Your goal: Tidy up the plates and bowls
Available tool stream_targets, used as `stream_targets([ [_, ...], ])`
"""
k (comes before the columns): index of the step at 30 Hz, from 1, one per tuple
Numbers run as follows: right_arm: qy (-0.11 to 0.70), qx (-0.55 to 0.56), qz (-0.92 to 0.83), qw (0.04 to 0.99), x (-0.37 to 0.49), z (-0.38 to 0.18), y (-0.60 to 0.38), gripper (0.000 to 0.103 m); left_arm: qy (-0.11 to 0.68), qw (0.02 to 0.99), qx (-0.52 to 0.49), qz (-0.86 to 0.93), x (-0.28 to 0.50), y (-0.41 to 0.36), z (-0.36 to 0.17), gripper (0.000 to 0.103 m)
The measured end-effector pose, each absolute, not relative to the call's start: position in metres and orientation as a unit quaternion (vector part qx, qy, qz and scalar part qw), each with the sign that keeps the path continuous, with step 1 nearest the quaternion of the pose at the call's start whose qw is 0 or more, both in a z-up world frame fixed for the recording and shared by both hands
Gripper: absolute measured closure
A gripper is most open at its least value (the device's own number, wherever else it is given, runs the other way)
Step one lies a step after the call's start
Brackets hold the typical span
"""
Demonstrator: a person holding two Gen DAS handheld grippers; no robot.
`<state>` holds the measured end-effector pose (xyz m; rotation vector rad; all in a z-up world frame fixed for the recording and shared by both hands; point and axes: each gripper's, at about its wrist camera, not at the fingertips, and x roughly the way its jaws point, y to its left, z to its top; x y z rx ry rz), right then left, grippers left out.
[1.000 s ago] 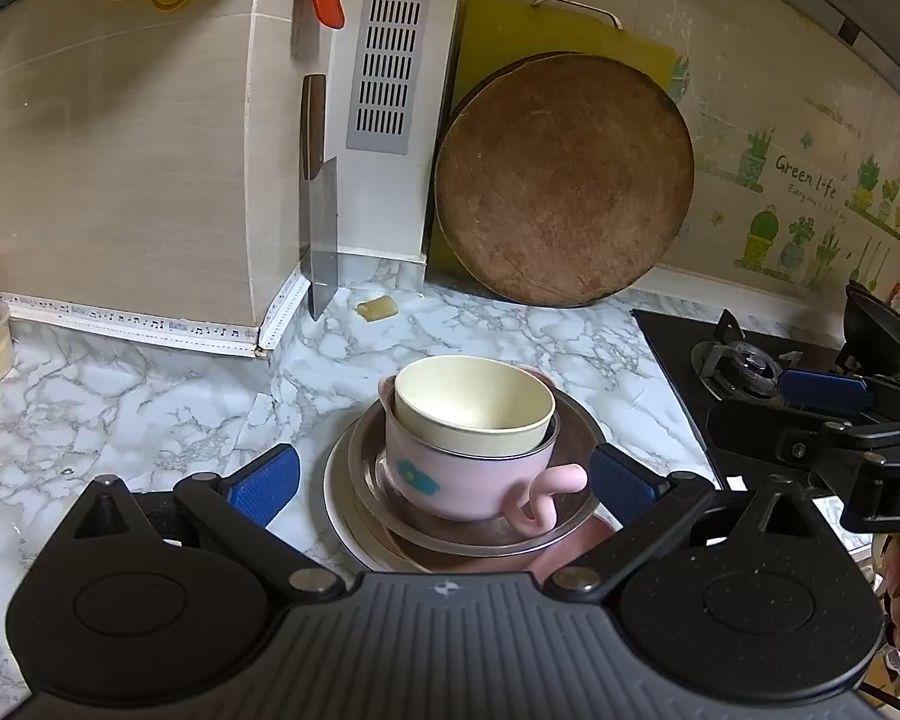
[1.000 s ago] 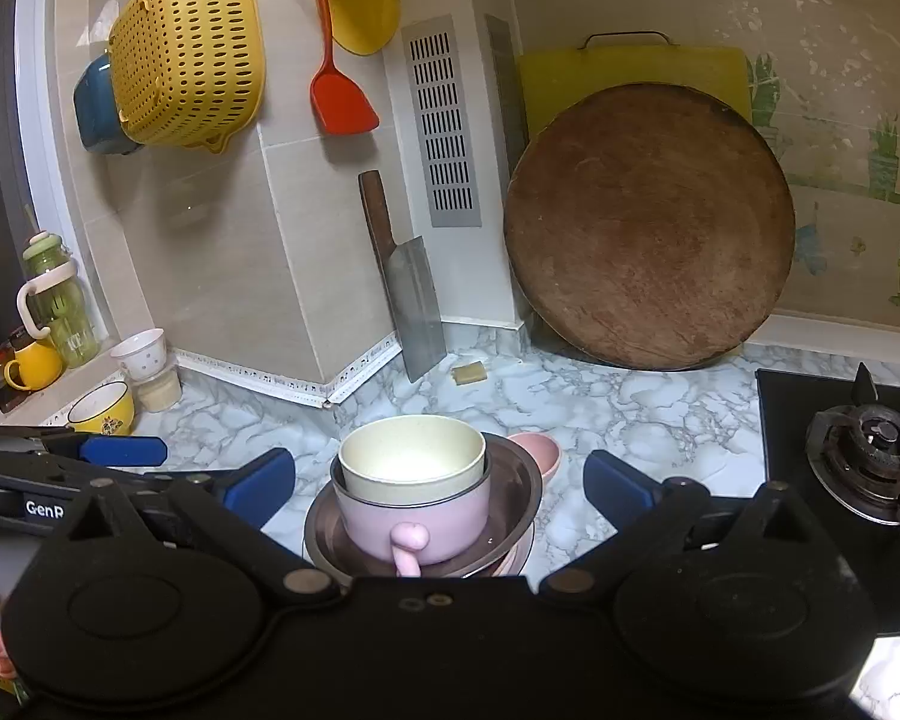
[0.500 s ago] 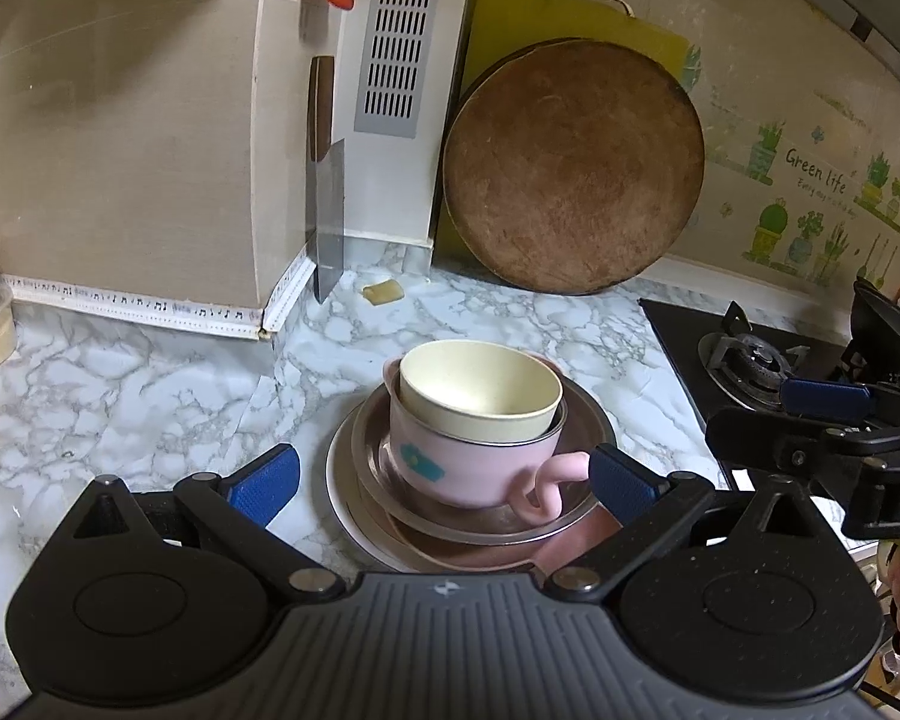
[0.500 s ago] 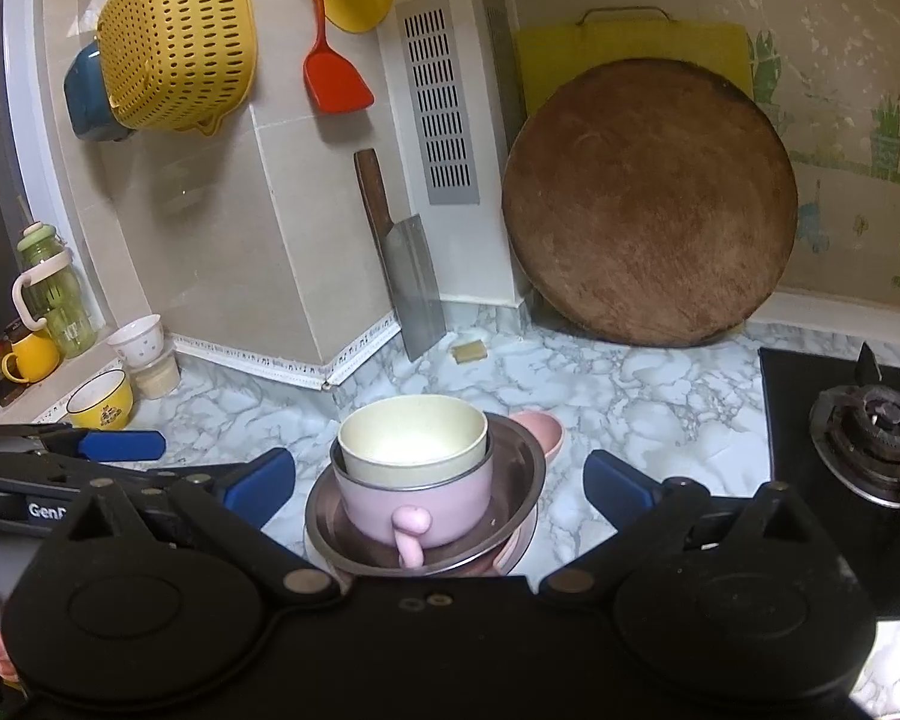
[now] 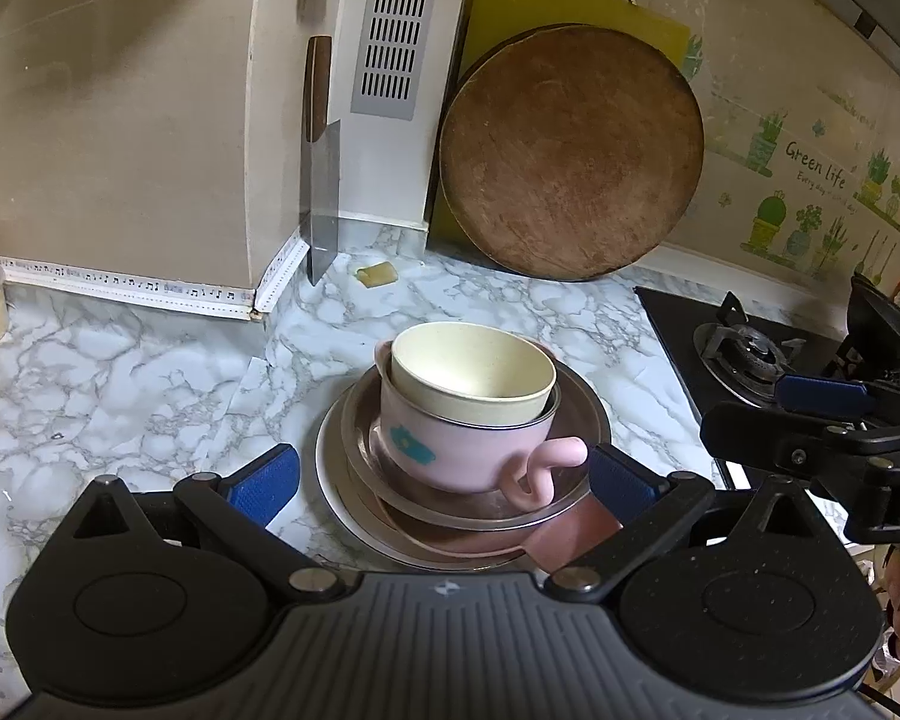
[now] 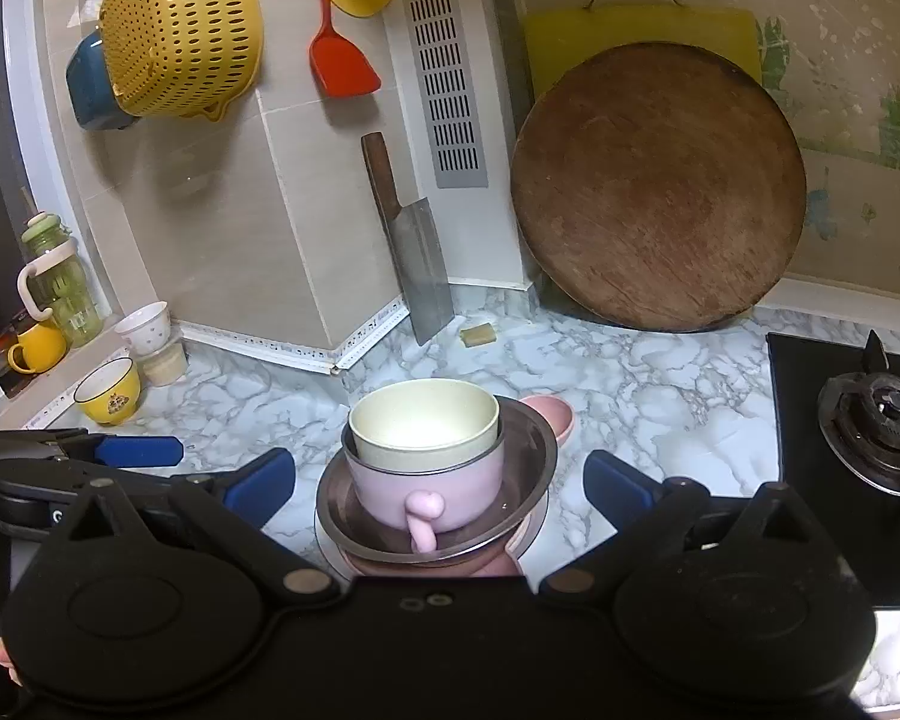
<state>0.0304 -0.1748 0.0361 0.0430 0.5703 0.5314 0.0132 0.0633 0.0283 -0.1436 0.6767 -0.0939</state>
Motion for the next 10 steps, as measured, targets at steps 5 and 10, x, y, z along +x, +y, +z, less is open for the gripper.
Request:
stream_targets([
  [5,0.281,0.024,0.257,0.924,0.0327,0.0337,-0.1754,0.0,0.326,0.942,-0.067,-0.043,0.0137,0.0623,0.0289,0.0],
  [10,0.283,0.025,0.253,0.925,0.038,0.0317,-0.1766,0.0,0.33,0.94,-0.074,-0.039,0.0191,0.0623,0.0268,0.0],
])
